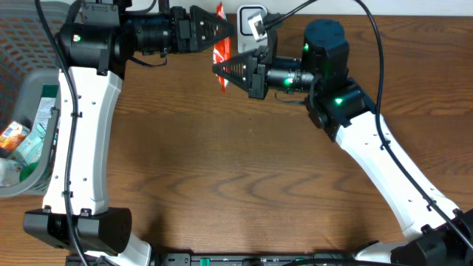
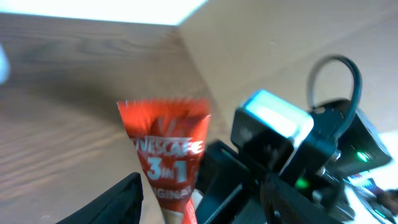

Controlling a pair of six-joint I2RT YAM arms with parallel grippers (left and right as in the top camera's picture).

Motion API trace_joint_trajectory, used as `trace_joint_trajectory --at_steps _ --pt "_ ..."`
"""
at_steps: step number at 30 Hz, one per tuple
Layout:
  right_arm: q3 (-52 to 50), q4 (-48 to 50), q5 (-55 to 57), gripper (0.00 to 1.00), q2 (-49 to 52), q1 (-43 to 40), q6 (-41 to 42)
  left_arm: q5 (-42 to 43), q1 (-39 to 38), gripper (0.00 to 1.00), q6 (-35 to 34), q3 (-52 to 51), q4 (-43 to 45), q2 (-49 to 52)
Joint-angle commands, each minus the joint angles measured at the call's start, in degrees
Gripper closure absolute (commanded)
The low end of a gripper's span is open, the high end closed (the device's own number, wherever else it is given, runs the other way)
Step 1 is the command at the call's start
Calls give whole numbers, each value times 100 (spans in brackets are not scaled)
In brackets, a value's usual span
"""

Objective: Scan the item barcode

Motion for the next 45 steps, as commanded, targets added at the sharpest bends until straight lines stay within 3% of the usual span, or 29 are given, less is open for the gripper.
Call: trace_joint_trajectory --at_steps 1,5,10,18,21,27,34,35,38,40,45 --pt "44 -527 732 99 -2 -238 -393 -1132 11 38 116 -11 26 11" --pt "94 -1794 1845 99 -46 -496 -614 -1749 22 37 116 -11 22 11" --pt "481 -4120 4059 99 -66 -765 -1014 -2487 22 37 116 -13 -138 11" --pt "422 -6579 6734 99 151 -826 -658 -3134 22 37 118 -13 -529 13" --pt "221 -6712 6828 99 319 -903 -640 -3399 22 37 118 -13 -638 13" --pt "-529 -6017 6804 99 706 -1110 -651 -3696 22 37 120 -13 -756 13" --pt "-1150 -5119 6378 98 1088 -1163 -1340 -3698 22 37 186 -13 -748 13" --pt "-1182 -5069 6378 95 1126 -1163 -1335 -3698 22 37 212 -13 -750 13" --pt "-1207 -5049 6376 11 1172 -1163 -1357 -3698 22 37 225 -13 -756 13" --pt "-1102 -5149 6301 1 1150 -1165 -1550 -3698 22 37 227 -13 -758 13" --pt "-39 -6083 5860 1 1126 -1259 -1635 -3904 22 37 310 -13 -831 13"
